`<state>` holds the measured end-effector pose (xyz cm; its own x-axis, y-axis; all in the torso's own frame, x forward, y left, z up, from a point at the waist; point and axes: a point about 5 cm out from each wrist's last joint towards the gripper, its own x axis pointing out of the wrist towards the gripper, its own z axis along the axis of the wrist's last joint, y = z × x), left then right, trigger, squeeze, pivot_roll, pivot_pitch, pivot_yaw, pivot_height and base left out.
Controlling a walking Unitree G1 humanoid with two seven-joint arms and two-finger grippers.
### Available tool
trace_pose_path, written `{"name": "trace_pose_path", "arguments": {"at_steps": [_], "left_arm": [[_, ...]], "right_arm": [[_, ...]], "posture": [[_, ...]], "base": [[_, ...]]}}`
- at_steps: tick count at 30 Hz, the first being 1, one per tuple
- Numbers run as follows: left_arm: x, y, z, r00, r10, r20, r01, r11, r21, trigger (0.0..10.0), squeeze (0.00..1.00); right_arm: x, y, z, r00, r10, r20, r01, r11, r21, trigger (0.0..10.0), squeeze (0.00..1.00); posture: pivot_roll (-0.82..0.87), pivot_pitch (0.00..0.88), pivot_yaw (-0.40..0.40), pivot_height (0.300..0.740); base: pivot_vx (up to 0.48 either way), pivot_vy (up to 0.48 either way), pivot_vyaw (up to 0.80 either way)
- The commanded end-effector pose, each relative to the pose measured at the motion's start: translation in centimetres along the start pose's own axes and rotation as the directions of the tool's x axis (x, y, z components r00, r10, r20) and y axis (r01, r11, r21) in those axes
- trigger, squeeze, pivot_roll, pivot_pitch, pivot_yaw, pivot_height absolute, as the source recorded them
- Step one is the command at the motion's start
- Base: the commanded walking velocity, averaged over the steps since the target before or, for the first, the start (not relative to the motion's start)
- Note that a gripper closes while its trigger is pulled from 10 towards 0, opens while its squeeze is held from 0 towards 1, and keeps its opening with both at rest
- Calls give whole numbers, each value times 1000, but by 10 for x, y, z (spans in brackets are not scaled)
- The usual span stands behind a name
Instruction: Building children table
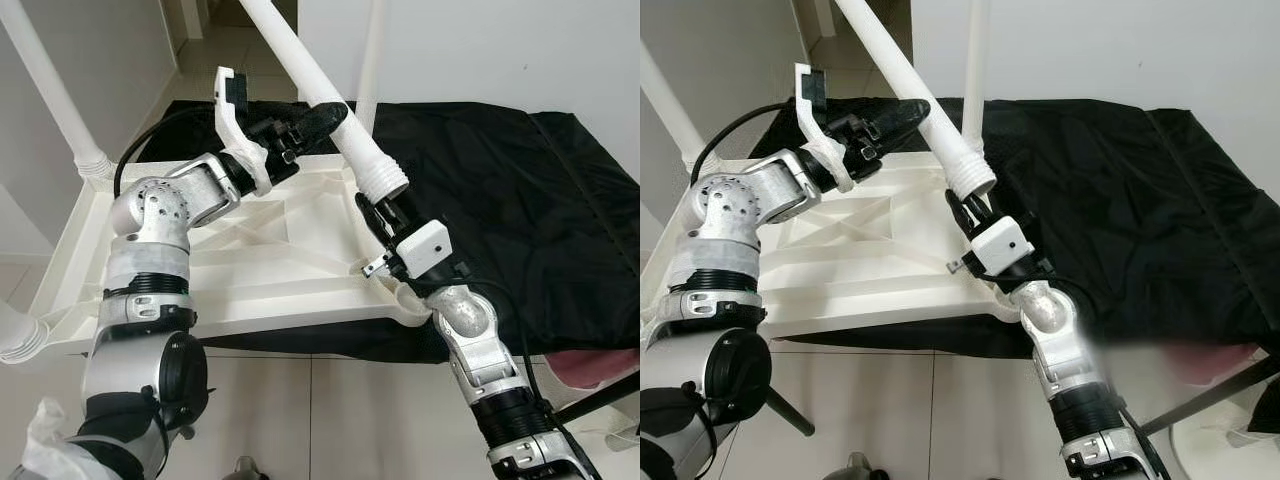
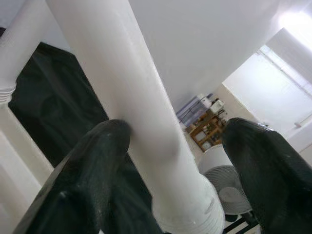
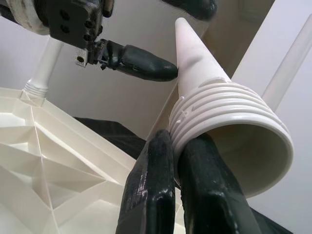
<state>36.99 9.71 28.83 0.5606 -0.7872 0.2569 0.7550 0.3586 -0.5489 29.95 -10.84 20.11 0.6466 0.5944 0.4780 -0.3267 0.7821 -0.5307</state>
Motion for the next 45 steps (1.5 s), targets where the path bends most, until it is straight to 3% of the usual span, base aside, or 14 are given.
{"name": "trace_pose_path", "arguments": {"at_steps": [1,3,10,18,19,33,34,35,36,38,39,45], "left_arm": [[5,2,-3,999,29,-32,-29,999,21,10000,0],[5,13,-8,992,109,-64,-107,994,37,10000,0],[6,22,-5,982,179,-52,-178,984,16,10000,0],[6,29,16,973,232,16,-229,967,-110,10000,0],[5,33,21,964,265,40,-255,953,-165,10000,0],[6,40,35,925,369,88,-335,904,-264,10000,0],[6,40,36,921,378,91,-344,902,-260,8549,0],[6,40,36,921,378,91,-344,902,-260,8549,0],[6,40,38,918,386,96,-349,897,-271,4196,0],[6,41,39,915,391,100,-351,894,-278,4196,0],[6,40,42,912,392,122,-343,890,-301,0,0],[6,40,44,908,397,136,-342,888,-308,0,0]], "right_arm": [[3,8,9,998,44,46,-43,999,-21,10000,0],[1,10,8,998,44,36,-43,999,-29,10000,0],[-6,12,5,998,61,16,-61,997,-41,10000,0],[-12,18,1,997,79,-6,-79,996,-45,10000,0],[-13,19,0,996,83,-12,-84,995,-50,10000,0],[-10,17,-1,995,101,-4,-101,991,-92,10000,0],[-9,17,-1,995,103,-3,-103,990,-96,10000,0],[-9,17,-1,995,103,-3,-103,990,-96,10000,0],[-8,16,-1,994,106,-1,-105,989,-101,10000,0],[-8,16,-1,994,107,0,-107,989,-103,10000,0],[-7,16,-1,994,107,0,-106,989,-104,10000,0],[-8,15,-1,994,110,-3,-109,988,-105,10000,0]], "posture": [[-45,0,38,740],[-47,0,41,740],[-48,0,45,740],[-43,5,43,740],[-42,7,43,740],[-39,30,46,740],[-41,31,46,740],[-41,31,46,740],[-42,33,45,740],[-42,33,45,740],[-43,35,43,740],[-43,39,38,740]], "base": [[0,0,0],[0,0,0],[0,0,0],[0,0,0],[0,0,0],[0,0,0],[0,0,0],[0,0,0],[0,0,0],[0,0,0],[0,0,0],[0,0,0]]}}
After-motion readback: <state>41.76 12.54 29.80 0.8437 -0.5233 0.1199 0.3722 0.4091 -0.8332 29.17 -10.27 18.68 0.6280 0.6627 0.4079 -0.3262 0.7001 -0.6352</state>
